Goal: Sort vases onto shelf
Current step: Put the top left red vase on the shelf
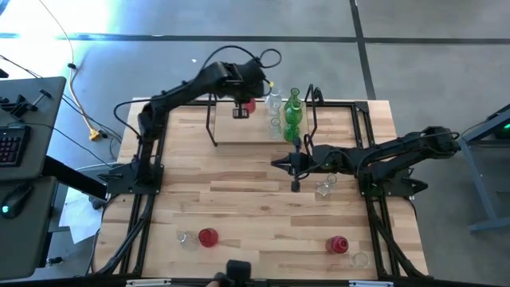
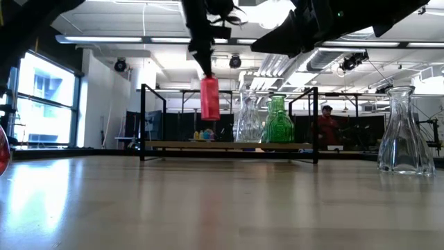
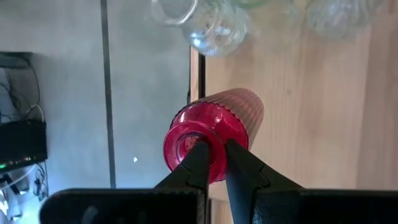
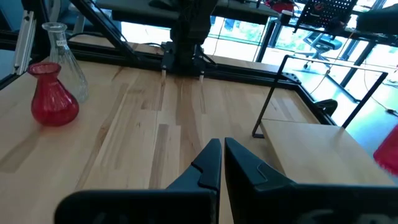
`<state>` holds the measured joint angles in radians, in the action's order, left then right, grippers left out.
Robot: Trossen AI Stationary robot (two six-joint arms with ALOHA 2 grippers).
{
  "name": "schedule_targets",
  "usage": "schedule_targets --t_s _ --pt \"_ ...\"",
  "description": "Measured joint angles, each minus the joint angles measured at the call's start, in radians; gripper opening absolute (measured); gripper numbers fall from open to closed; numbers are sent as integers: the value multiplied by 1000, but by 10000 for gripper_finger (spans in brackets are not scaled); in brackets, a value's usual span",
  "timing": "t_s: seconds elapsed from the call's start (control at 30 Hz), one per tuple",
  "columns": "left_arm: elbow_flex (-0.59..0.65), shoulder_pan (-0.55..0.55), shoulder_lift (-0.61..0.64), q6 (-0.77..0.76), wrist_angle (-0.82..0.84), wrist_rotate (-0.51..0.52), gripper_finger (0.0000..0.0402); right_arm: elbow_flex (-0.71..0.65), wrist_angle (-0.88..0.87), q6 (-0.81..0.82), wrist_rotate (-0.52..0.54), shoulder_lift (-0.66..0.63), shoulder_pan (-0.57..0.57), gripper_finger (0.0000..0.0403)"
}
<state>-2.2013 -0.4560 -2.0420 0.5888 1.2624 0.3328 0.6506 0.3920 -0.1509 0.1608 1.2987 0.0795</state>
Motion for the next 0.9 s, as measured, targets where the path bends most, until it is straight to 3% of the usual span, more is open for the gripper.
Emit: schedule_targets --t_s 0.9 --pt "2 -29 -130 41 -114 -10 16 0 -9 -6 1 -1 0 2"
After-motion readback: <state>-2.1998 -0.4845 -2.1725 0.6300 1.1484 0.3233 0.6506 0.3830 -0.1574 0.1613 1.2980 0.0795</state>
